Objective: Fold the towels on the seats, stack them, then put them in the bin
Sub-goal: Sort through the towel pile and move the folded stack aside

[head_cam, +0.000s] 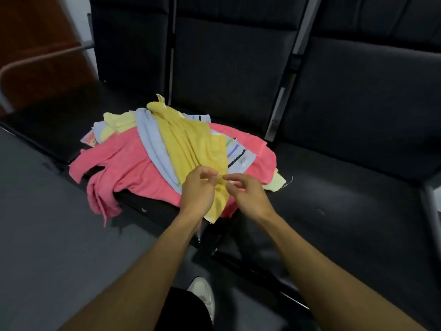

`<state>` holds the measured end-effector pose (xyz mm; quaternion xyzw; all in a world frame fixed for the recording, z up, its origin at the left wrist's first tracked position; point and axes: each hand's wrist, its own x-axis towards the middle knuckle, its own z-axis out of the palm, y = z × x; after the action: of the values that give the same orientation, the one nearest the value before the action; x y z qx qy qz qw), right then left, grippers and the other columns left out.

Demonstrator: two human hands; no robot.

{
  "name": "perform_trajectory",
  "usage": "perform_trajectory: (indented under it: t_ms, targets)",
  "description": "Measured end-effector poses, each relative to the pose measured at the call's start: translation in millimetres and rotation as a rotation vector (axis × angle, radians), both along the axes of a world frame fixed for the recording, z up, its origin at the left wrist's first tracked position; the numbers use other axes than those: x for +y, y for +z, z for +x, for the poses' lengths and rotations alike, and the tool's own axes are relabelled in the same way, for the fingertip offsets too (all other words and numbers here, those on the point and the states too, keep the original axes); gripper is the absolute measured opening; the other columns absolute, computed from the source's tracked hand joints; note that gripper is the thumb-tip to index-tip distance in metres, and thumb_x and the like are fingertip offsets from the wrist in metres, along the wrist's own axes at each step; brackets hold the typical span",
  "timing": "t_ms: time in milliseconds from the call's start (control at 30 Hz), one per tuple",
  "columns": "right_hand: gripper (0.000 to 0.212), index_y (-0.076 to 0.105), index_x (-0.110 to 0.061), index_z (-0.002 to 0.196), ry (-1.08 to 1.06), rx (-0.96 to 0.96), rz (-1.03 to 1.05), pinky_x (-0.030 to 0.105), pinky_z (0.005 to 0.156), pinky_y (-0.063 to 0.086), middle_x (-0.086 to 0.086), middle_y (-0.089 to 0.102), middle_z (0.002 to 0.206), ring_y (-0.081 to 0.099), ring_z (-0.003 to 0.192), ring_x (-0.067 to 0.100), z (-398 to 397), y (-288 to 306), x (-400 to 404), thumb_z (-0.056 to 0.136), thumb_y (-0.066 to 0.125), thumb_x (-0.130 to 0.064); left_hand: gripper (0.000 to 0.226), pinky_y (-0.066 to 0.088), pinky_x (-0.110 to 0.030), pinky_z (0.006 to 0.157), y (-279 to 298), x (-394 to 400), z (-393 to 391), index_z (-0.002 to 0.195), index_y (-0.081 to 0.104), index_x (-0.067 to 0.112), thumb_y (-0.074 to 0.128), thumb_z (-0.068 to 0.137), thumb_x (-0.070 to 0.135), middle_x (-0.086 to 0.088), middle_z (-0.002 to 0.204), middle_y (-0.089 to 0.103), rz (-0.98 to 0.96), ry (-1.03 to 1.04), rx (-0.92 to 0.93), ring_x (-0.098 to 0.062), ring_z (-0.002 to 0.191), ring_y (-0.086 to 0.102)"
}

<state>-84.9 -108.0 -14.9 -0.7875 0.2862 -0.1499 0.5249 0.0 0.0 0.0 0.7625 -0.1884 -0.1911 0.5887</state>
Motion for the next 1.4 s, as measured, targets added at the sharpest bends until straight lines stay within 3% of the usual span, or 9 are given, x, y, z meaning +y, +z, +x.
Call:
perform_trajectory:
  t_ms: [100,200,333,500,700,800,967,1200,1400]
  targets:
    - [0.035,0.066,-0.020,0.128,0.058,0.087,-0.036,0.028,0.101,0.044,-0.001,0.055,0.133,0.055,0.117,0.011,21,-18,-6,0.094,0.056,-0.026,0.018,0.043,-0.024,0.085,-16,-8,9,0.105,0.066,0.016,0.054,0.097,0.005,0.013,0.099,0.061,0.070,0.023,0.026,-0.012,0.105,0.060]
    - [0.036,0.066,-0.015,0.130,0.121,0.103,0.048,0.017,0.083,0.045,-0.003,0.068,0.120,0.063,0.102,0.004,28,-22,-6,0.096,0.055,-0.016,0.021,0.046,-0.028,0.090,-20,-14,10,0.108,0.066,0.015,0.052,0.096,0.005,0.010,0.101,0.063,0.122,0.008,0.007,-0.016,0.110,0.061]
    - [0.024,0.073,-0.014,0.115,-0.077,-0.126,0.230,0.006,0.082,0.047,-0.003,0.071,0.110,0.064,0.107,0.007,9,4,-12,0.097,0.060,-0.006,0.023,0.041,-0.038,0.107,-17,-19,-13,0.113,0.062,0.026,0.061,0.093,0.015,0.001,0.126,0.054,0.214,-0.026,-0.188,-0.022,0.125,0.046]
    - [0.021,0.076,-0.018,0.097,-0.251,-0.313,0.380,0.034,0.097,0.055,0.010,0.074,0.109,0.069,0.106,0.021,-41,55,-27,0.094,0.063,-0.002,0.062,0.035,-0.038,0.104,-1,-39,-64,0.133,0.048,0.025,0.080,0.080,0.028,-0.001,0.137,0.040,0.228,-0.062,-0.433,-0.026,0.126,0.035]
    - [0.022,0.072,-0.007,0.114,-0.415,-0.464,0.430,0.028,0.091,0.057,0.009,0.076,0.106,0.072,0.103,0.020,-144,108,-57,0.095,0.063,-0.003,0.083,0.042,-0.044,0.101,32,-86,-141,0.133,0.040,0.025,0.089,0.066,0.032,-0.002,0.135,0.041,0.187,-0.115,-0.698,-0.028,0.127,0.040]
    - [0.026,0.070,-0.006,0.119,-0.489,-0.460,0.445,0.031,0.098,0.053,0.007,0.075,0.111,0.070,0.109,0.018,-189,98,-74,0.094,0.065,-0.006,0.076,0.046,-0.045,0.096,27,-109,-167,0.130,0.042,0.024,0.088,0.069,0.032,-0.003,0.131,0.043,0.163,-0.153,-0.712,-0.027,0.120,0.043]
    - [0.030,0.068,-0.009,0.123,-0.543,-0.463,0.481,0.028,0.096,0.053,0.003,0.076,0.109,0.070,0.107,0.011,-224,62,-94,0.094,0.064,-0.003,0.017,0.049,-0.034,0.081,3,-142,-199,0.090,0.053,0.029,0.070,0.091,0.028,0.013,0.098,0.054,0.138,-0.375,-0.660,-0.013,0.098,0.056]
    - [0.050,0.050,-0.036,0.142,-0.466,-0.269,0.160,0.027,0.098,0.053,-0.003,0.071,0.109,0.066,0.108,0.006,-242,13,-120,0.101,0.054,-0.008,0.015,0.049,-0.022,0.072,-4,-190,-205,0.086,0.054,0.026,0.063,0.096,0.019,0.011,0.088,0.058,0.122,-0.578,-0.491,-0.003,0.082,0.057]
    - [0.072,0.023,-0.049,0.153,-0.401,-0.057,-0.010,0.026,0.078,0.055,0.001,0.066,0.083,0.066,0.082,0.013,-243,9,-136,0.100,0.058,-0.015,0.006,0.049,-0.016,0.074,-5,-193,-199,0.093,0.061,0.021,0.064,0.097,0.017,0.009,0.090,0.064,0.101,-0.651,-0.353,-0.001,0.085,0.061]
